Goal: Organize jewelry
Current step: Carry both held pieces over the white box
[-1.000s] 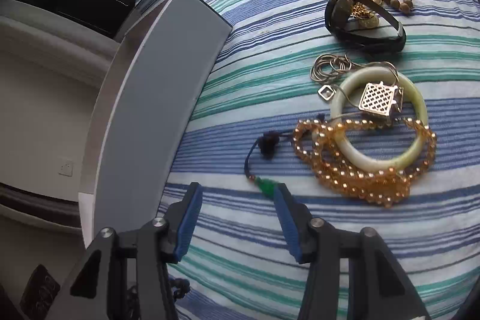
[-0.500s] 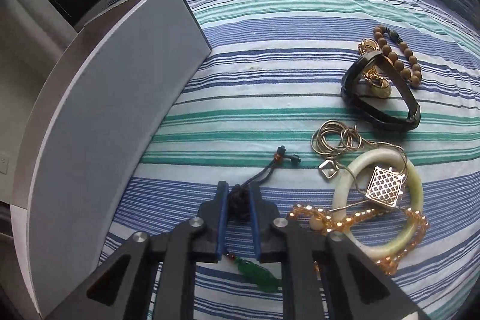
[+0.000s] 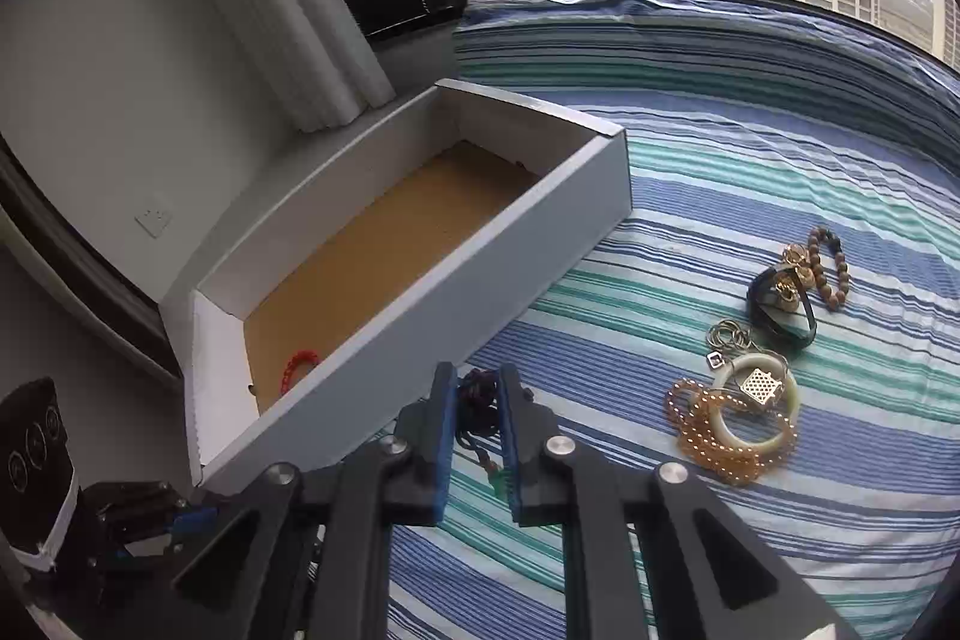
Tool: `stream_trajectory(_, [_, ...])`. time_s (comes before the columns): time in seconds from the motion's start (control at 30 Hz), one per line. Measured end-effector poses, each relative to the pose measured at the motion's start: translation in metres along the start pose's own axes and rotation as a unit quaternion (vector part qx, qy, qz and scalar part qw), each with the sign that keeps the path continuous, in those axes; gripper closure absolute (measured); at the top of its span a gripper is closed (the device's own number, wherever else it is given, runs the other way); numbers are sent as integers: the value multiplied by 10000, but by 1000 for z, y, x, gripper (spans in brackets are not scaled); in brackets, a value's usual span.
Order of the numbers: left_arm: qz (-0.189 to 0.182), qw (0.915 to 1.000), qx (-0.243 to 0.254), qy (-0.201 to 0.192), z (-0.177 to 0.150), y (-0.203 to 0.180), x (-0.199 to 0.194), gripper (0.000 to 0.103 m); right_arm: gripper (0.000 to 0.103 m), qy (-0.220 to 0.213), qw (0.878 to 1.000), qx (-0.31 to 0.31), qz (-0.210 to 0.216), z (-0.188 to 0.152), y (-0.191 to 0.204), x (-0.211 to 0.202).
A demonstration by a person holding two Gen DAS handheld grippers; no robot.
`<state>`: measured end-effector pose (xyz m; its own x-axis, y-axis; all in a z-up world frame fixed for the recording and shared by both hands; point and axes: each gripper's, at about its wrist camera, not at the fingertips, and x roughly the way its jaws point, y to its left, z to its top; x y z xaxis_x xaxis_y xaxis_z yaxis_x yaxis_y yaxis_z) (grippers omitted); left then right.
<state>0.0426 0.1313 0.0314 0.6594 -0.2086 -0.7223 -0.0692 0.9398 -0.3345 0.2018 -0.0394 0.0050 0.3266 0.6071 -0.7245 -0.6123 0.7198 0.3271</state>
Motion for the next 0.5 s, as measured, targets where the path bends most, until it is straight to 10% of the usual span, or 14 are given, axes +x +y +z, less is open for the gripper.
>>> stream_trajectory(0.5, [1593,9820,-948,-356,66,142,-18,93,89,76,9895,-1207,786,62,134,59])
